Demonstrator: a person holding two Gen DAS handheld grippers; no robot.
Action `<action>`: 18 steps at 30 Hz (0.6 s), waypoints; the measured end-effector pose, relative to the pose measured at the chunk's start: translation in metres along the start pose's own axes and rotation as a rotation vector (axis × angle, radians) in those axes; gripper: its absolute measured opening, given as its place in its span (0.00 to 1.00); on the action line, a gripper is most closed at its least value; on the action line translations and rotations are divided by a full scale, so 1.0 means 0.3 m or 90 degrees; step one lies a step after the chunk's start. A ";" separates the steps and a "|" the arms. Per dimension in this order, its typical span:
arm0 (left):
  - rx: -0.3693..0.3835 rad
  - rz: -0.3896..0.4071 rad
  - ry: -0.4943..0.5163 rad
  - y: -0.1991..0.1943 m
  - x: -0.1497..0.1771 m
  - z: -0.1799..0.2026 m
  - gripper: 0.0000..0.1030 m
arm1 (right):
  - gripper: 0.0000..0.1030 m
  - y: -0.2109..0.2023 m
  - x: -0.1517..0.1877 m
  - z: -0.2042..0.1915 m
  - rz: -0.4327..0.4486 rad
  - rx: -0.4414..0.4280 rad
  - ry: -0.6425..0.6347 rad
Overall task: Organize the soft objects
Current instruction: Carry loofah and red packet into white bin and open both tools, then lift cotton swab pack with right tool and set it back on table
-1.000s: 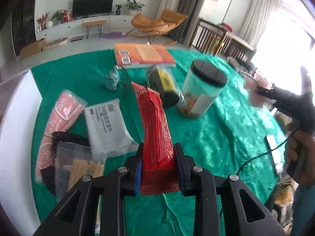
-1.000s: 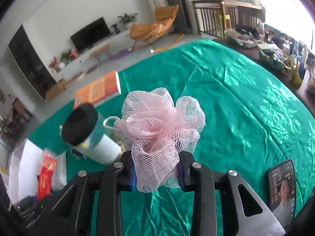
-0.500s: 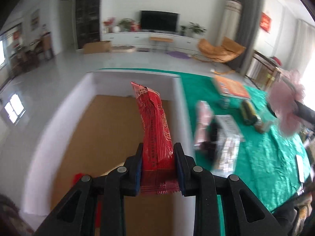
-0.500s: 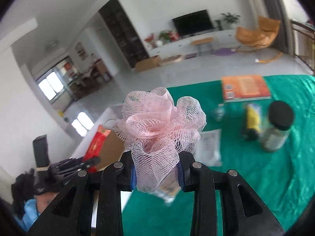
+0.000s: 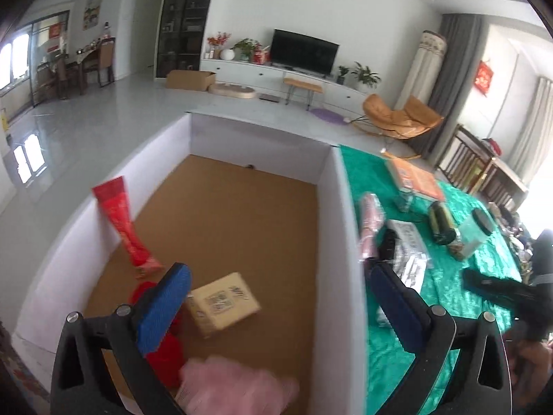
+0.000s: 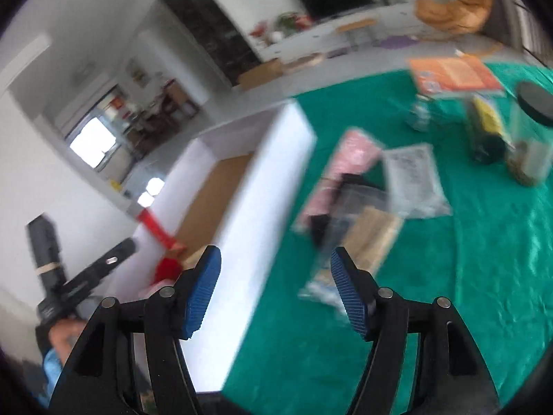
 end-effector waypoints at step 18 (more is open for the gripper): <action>0.132 -0.018 0.175 0.010 0.110 0.475 1.00 | 0.29 0.167 0.066 0.276 -0.033 0.104 0.033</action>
Point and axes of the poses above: each gripper's, at about its wrist camera, not at the fingertips, and y roughly the way its jaws point, z to its right, x to its underside, the point moved 8 cm from there along y, roughly the way its jaws point, and after that the axes turned 4 degrees about y, right-handed, at the moved point
